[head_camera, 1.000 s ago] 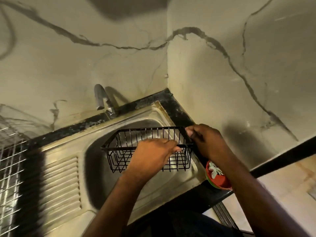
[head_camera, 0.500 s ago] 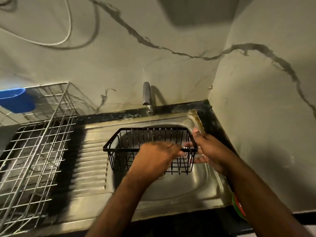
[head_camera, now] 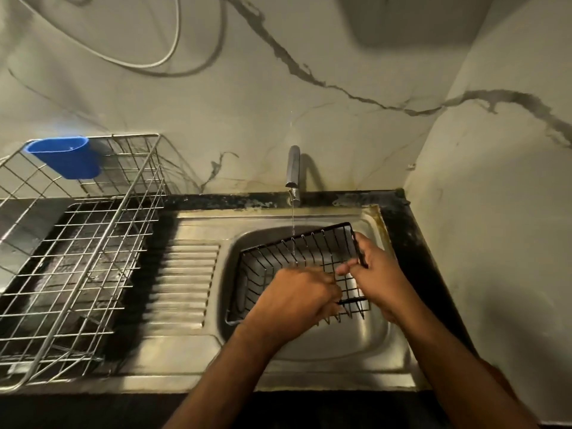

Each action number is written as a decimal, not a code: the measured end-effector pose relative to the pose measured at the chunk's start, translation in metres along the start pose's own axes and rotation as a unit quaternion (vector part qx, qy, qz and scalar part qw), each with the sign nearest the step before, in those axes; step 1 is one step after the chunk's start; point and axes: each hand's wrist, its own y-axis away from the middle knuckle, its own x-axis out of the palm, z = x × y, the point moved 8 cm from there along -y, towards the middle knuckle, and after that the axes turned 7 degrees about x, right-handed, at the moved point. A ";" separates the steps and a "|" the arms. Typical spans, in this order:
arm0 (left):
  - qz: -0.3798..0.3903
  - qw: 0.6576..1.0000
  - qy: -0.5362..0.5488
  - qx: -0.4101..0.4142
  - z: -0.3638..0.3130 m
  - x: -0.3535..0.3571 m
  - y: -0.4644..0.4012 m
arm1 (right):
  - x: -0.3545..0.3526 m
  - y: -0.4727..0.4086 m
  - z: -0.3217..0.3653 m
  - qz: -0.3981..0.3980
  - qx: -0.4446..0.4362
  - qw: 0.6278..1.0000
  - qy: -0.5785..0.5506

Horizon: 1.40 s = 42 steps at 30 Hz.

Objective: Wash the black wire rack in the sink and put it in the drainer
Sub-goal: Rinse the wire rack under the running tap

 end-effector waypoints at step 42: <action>-0.087 0.796 0.202 -0.564 0.124 0.038 0.094 | -0.046 -0.033 -0.046 -0.110 0.017 0.989 -0.101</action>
